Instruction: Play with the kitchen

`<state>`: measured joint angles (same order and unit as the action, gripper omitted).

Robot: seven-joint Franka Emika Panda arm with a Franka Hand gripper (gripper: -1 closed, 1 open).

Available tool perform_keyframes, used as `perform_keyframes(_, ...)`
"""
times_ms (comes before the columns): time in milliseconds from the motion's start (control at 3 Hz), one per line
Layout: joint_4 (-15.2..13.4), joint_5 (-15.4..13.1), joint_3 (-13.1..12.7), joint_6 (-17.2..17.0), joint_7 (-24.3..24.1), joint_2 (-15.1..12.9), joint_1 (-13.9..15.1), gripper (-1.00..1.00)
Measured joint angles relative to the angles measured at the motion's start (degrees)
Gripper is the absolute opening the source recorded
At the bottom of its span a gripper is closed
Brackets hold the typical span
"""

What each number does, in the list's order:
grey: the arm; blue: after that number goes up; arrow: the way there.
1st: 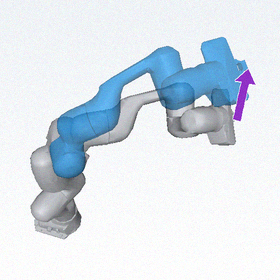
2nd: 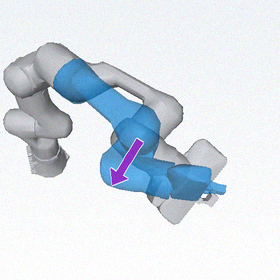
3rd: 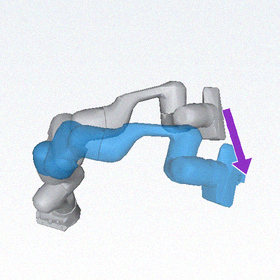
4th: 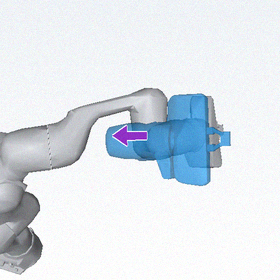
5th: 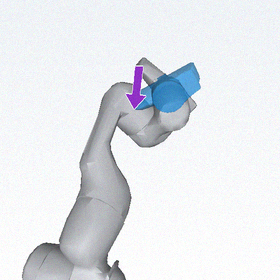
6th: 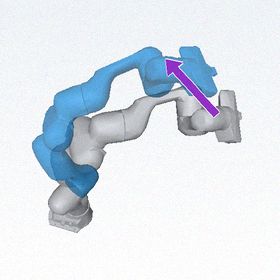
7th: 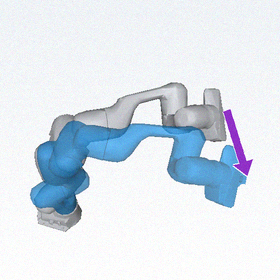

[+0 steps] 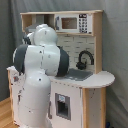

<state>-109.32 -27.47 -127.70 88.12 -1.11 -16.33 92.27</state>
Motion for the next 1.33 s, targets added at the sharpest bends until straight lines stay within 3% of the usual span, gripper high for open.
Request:
perform_keyframes(333,-1.5,-3.7,0.1,1.3,-1.1,-3.8,0.0,-1.00)
perform_keyframes(667,-1.5,-5.2,3.2,4.7,2.4,-3.7,0.0,-1.00)
perform_keyframes(1333,-1.2,-5.3,8.8,12.6,9.8,-0.9,0.0,-1.00)
